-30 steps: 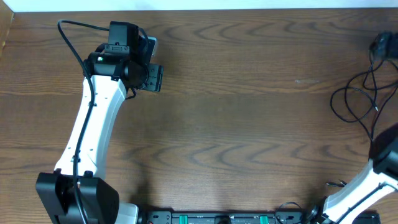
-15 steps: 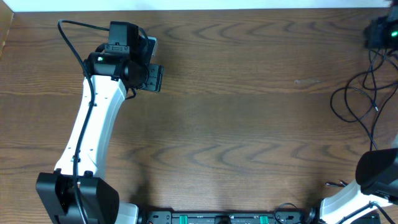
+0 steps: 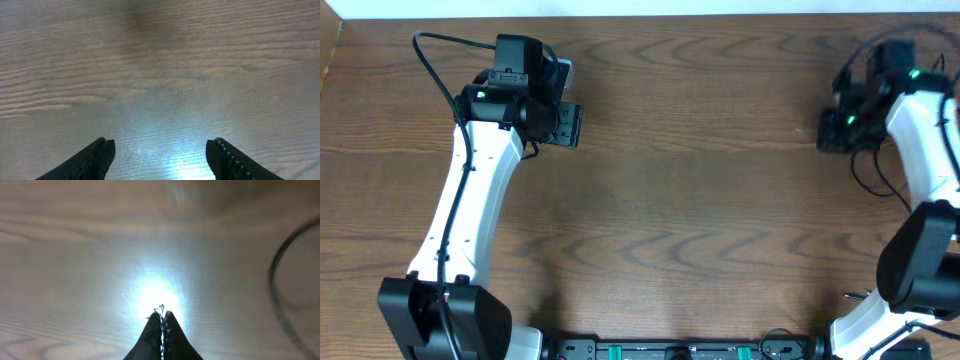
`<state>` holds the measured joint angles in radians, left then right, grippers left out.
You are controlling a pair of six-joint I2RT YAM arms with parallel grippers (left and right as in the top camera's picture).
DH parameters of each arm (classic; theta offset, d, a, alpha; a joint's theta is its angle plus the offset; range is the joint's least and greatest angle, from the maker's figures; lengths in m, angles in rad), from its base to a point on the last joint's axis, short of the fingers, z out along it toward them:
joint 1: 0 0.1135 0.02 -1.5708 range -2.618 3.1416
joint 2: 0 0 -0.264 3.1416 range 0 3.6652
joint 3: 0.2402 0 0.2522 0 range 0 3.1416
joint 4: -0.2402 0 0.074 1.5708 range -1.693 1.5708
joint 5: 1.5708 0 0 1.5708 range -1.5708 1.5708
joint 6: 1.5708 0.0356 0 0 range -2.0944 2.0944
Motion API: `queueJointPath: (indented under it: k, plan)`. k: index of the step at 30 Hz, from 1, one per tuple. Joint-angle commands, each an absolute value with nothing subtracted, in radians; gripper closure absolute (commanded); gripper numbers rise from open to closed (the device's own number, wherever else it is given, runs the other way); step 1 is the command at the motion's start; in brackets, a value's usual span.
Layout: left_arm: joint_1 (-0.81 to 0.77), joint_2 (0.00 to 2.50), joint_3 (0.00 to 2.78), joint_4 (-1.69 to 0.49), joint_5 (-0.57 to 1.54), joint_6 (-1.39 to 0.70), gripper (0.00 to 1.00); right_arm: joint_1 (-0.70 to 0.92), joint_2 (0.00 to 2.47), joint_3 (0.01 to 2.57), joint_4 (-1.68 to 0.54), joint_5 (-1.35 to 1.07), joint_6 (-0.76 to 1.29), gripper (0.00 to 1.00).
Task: Untangle cables
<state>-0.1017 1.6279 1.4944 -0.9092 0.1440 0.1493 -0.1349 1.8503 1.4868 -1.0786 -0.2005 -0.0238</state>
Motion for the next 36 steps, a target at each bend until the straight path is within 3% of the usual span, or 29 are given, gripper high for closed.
queueJointPath:
  k: [1, 15, 36]
  plan:
    - [-0.102, 1.618, 1.488, -0.911, 0.145, 0.136, 0.36, -0.130, 1.859, 1.389, -1.036, -0.112, 0.095, 0.99]
    - [-0.102, 1.618, 1.488, -0.911, 0.145, 0.136, 0.36, -0.141, 1.859, 1.168, -0.791, 0.165, 0.311, 0.99]
    - [-0.102, 1.618, 1.488, -0.912, 0.145, 0.136, 0.36, -0.344, 1.859, 1.075, -0.604, 0.177, 0.239, 0.99]
